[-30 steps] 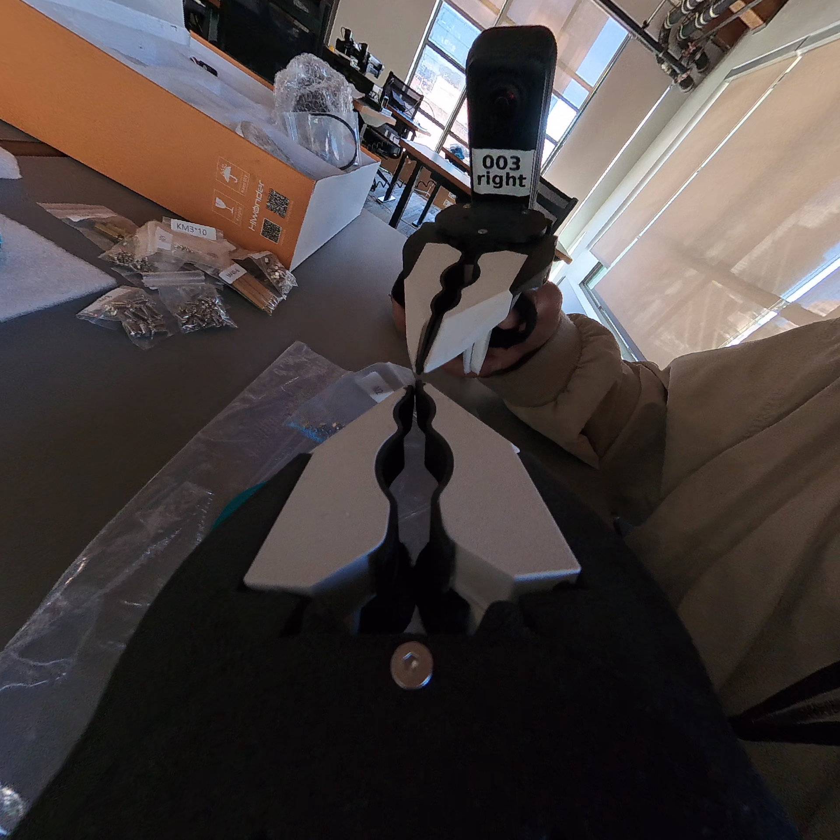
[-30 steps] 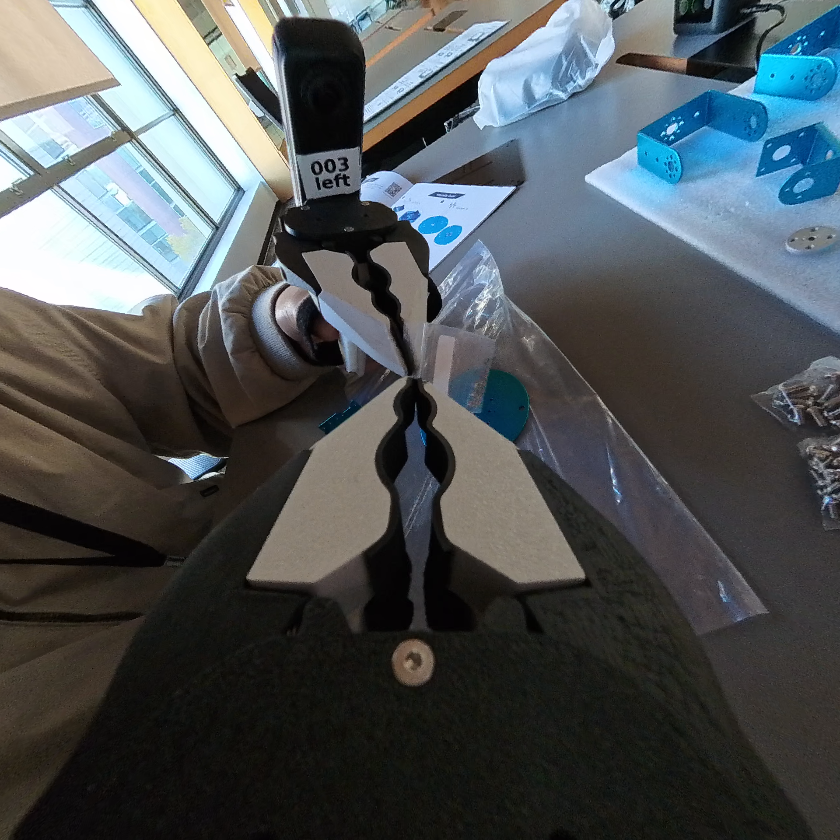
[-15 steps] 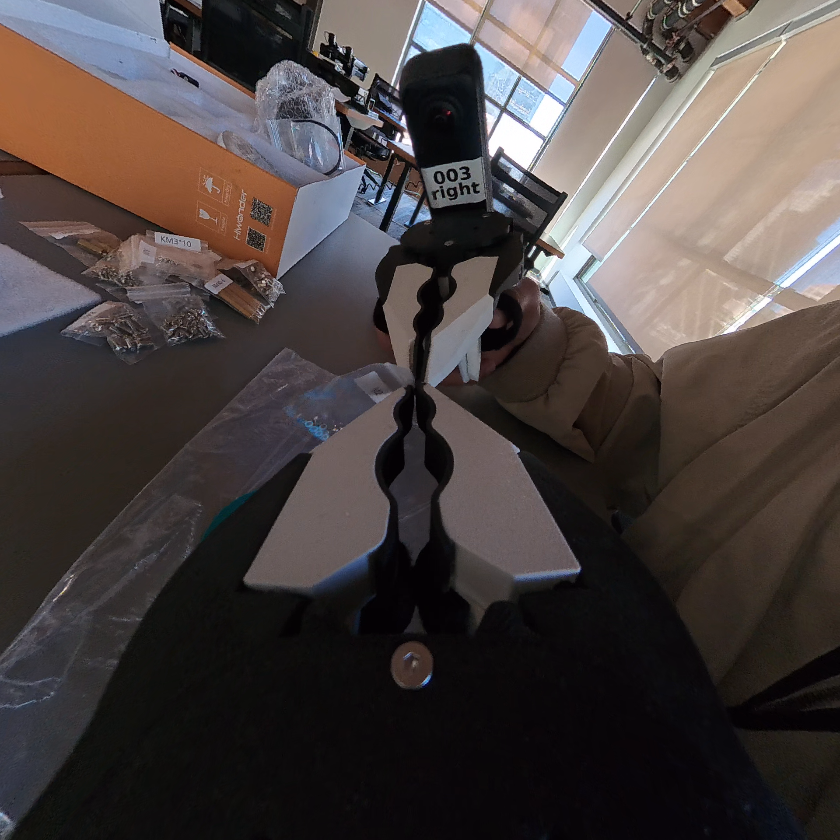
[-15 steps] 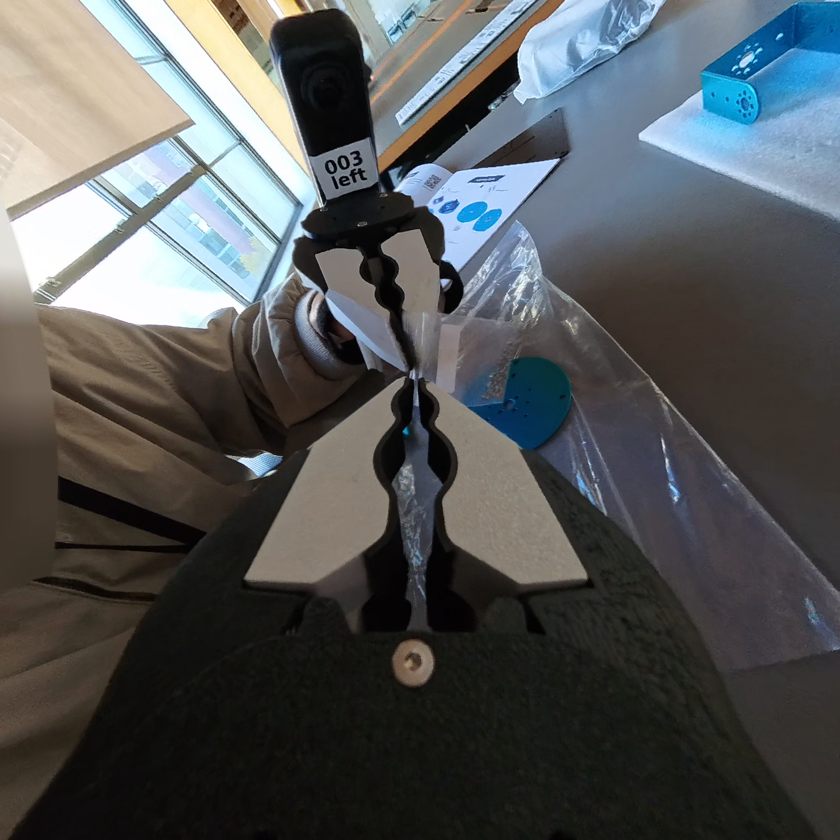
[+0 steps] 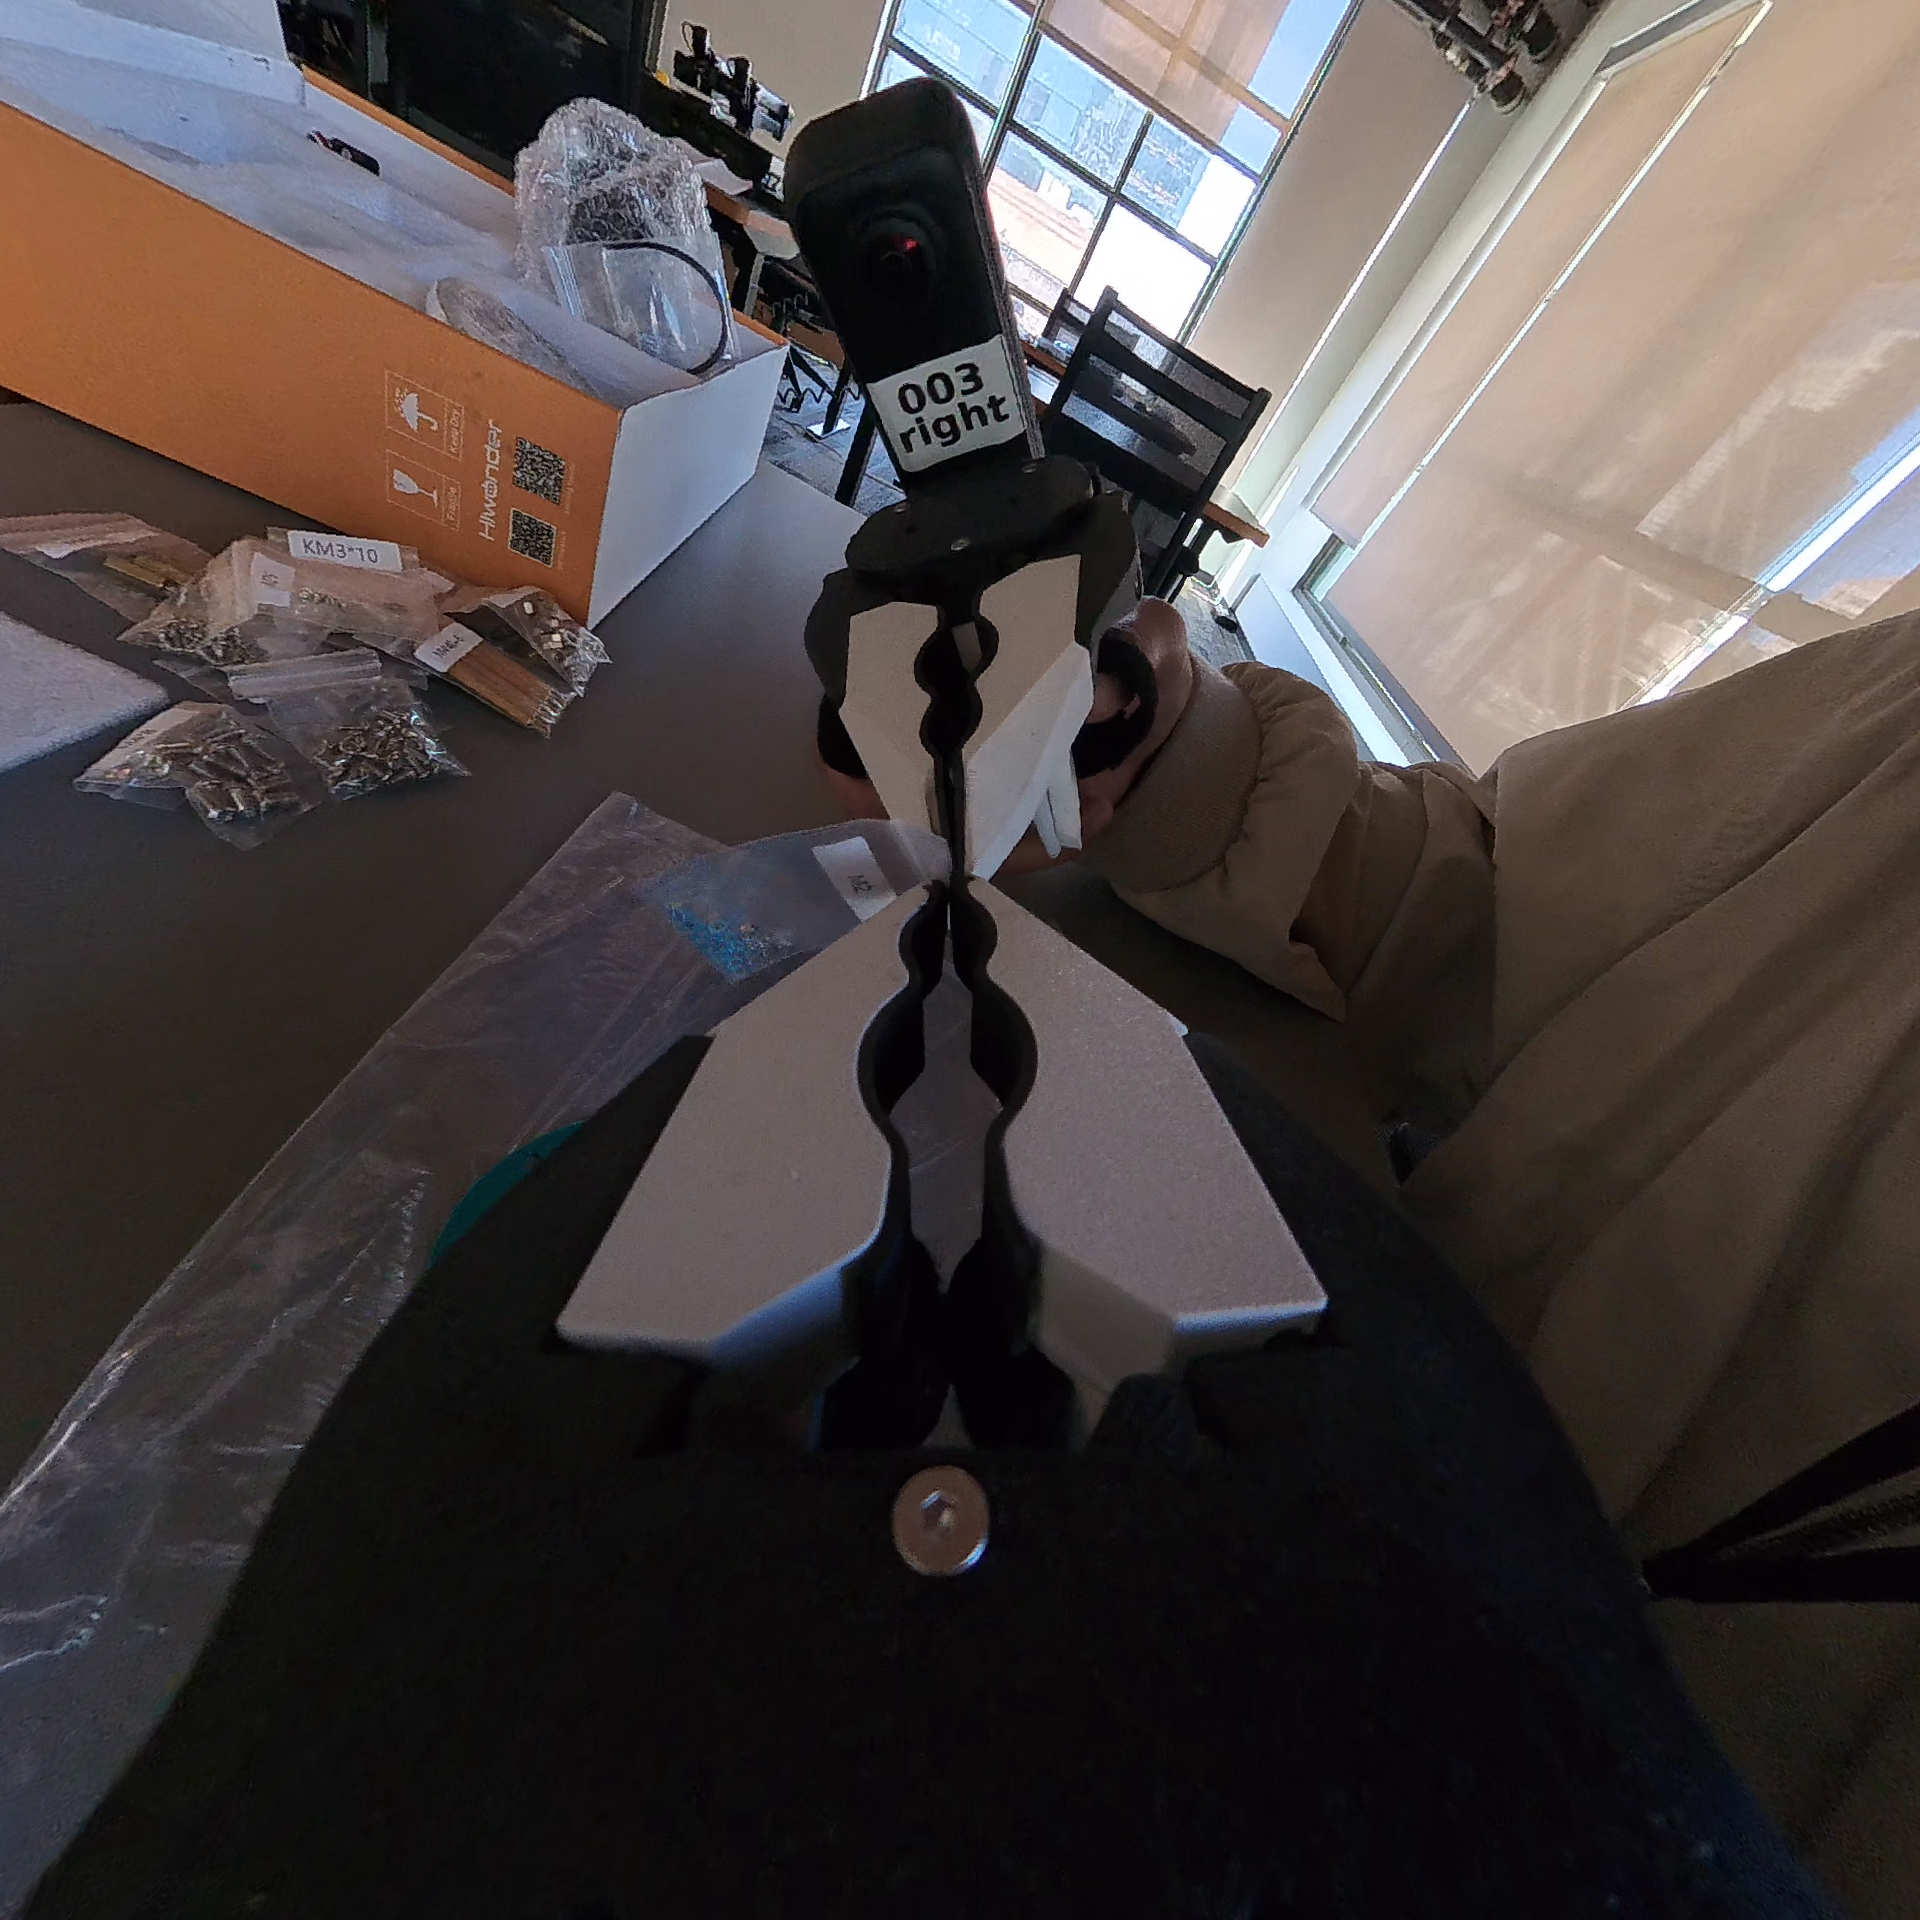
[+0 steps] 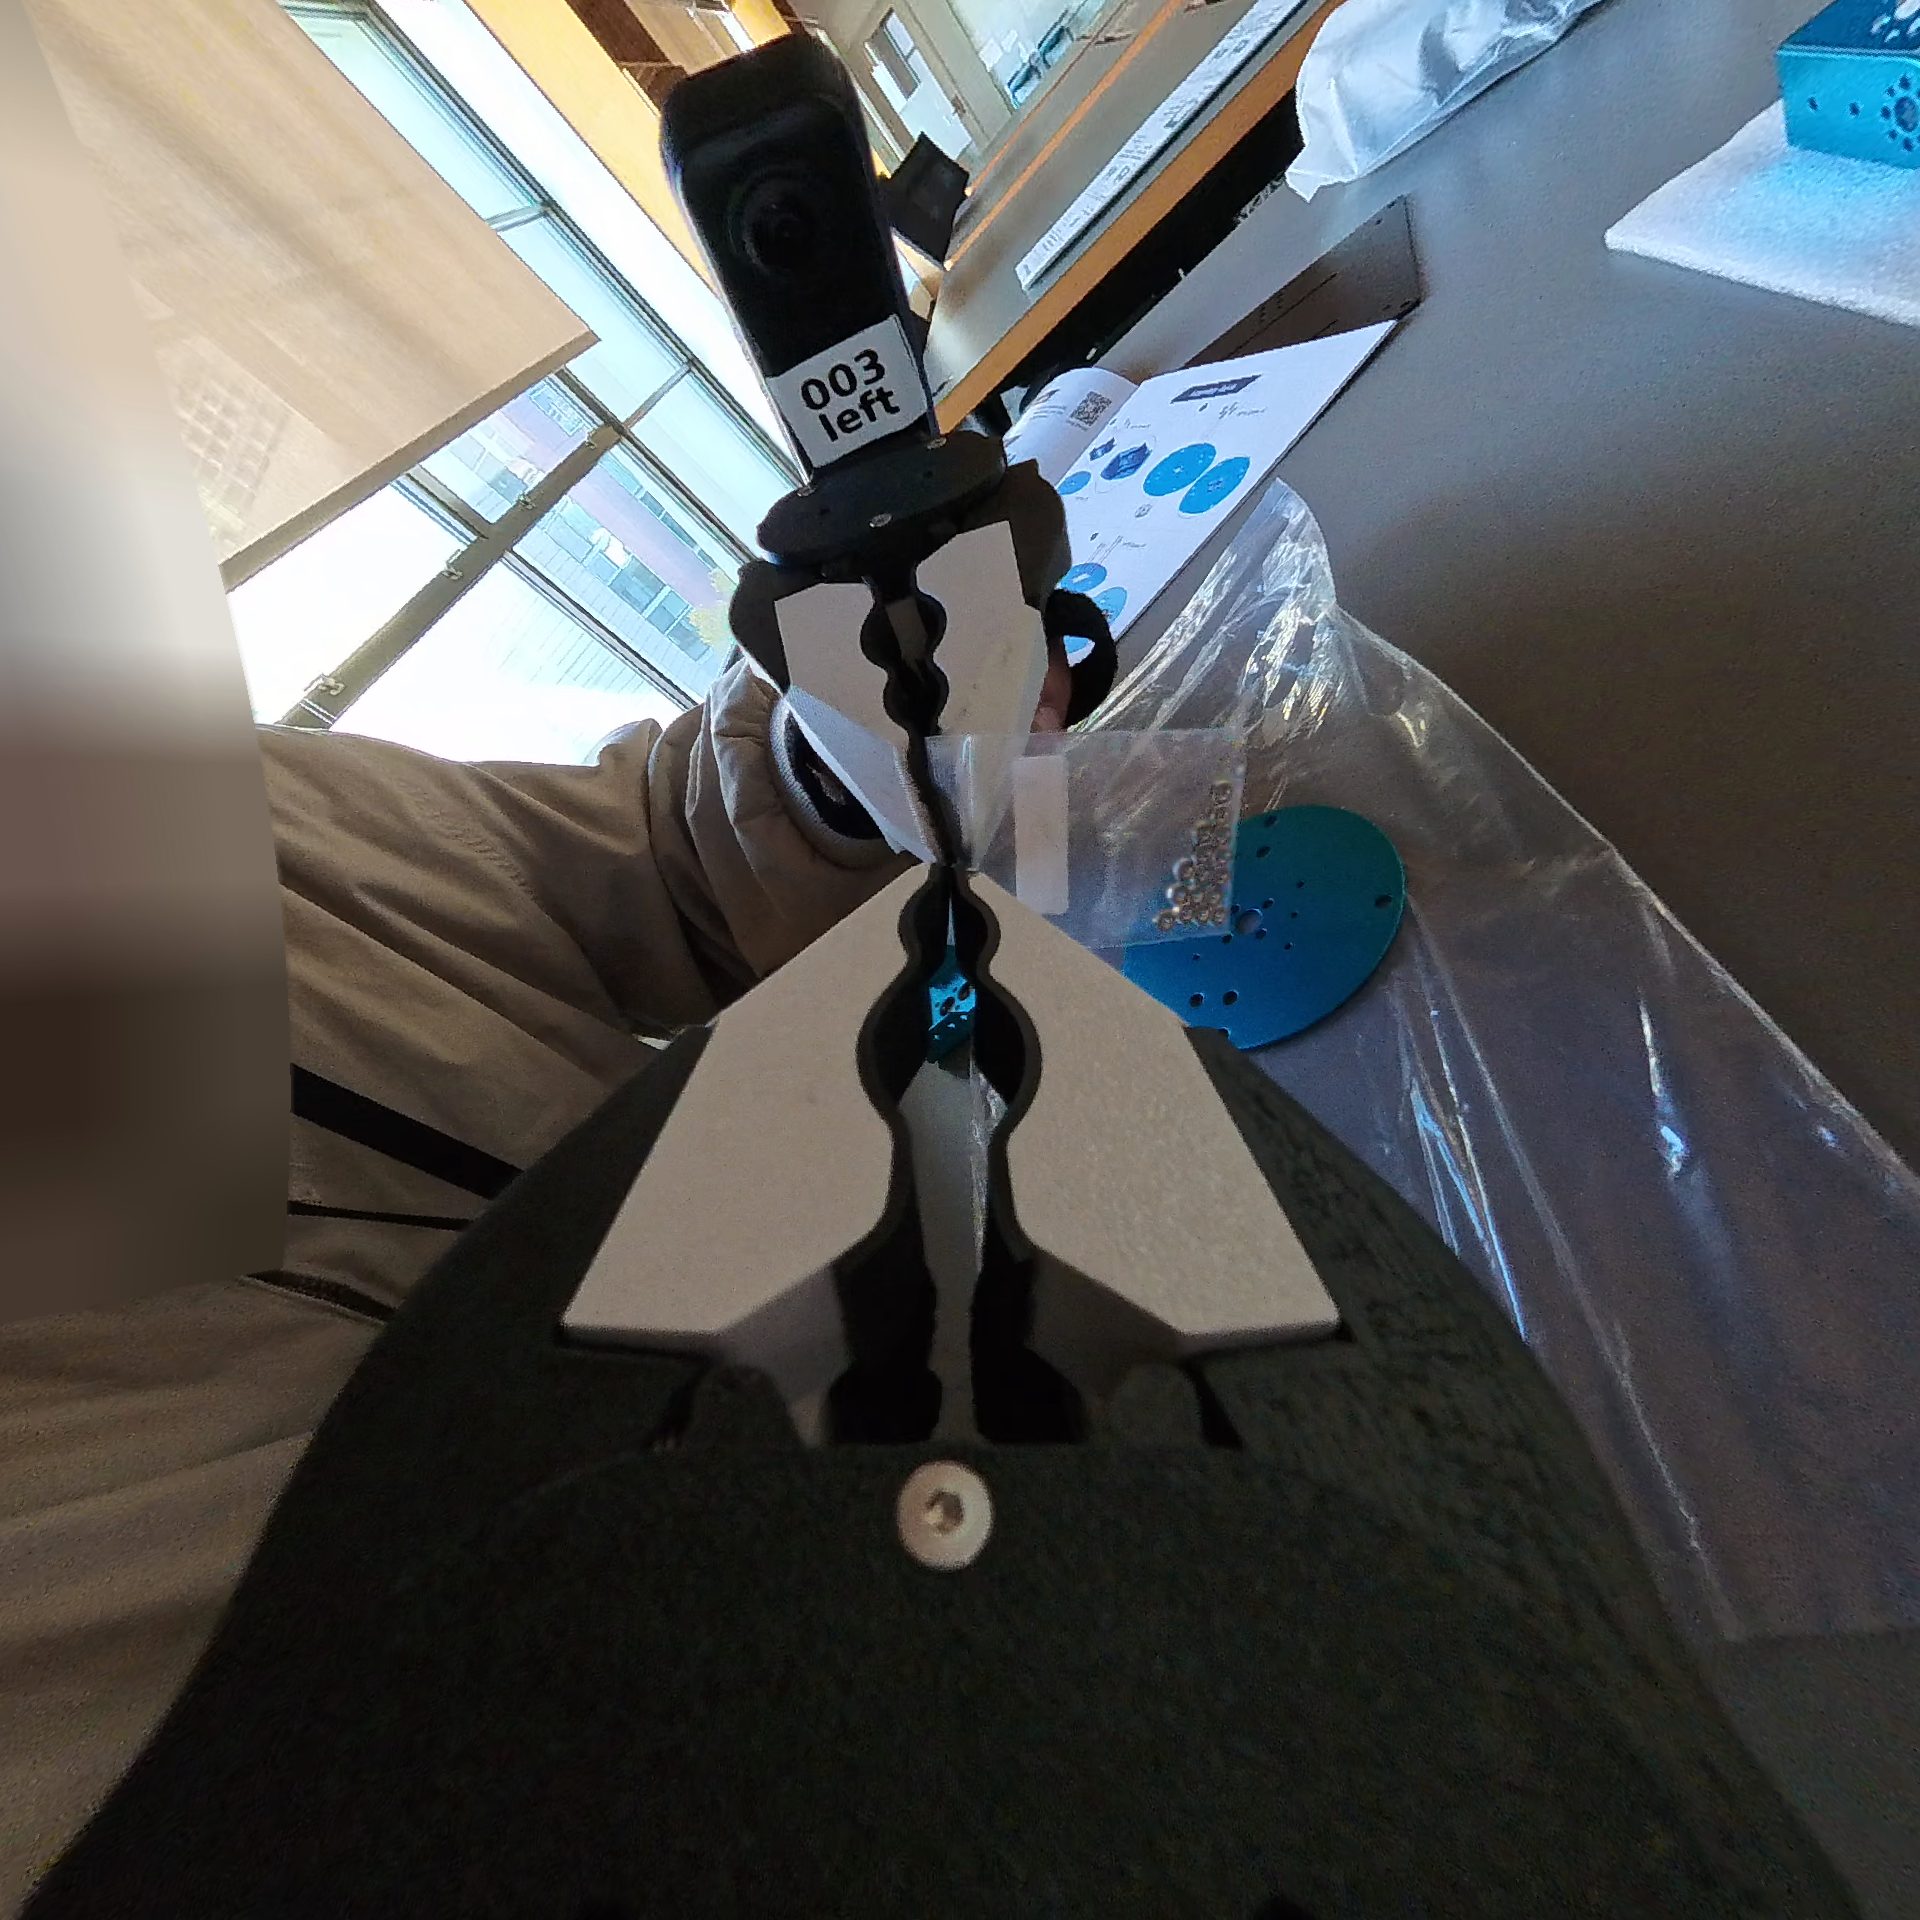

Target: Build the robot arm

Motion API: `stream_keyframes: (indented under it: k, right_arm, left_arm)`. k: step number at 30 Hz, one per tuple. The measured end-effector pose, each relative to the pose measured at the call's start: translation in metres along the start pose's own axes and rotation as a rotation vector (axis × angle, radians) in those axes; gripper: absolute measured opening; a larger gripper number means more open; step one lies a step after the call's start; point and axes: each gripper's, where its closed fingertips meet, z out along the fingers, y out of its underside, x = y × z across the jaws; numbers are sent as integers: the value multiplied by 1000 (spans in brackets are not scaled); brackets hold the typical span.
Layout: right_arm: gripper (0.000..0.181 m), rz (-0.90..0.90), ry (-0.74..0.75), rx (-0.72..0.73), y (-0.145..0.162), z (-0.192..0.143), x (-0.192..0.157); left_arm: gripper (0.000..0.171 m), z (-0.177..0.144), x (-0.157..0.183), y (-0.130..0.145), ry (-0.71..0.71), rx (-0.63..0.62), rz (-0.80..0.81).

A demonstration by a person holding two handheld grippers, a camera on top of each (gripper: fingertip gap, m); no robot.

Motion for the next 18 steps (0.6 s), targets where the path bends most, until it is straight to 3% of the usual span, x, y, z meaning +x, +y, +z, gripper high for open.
stream_keyframes:
  k: [11, 18]
  right_arm:
    - [0, -140, 140, 17, -3, -1, 11]
    - [0, -119, 161, 58, -10, -6, 14]
  left_arm:
    - [0, 2, -12, -2, -24, 48, -100]
    - [0, -1, -18, -6, -20, 90, -157]
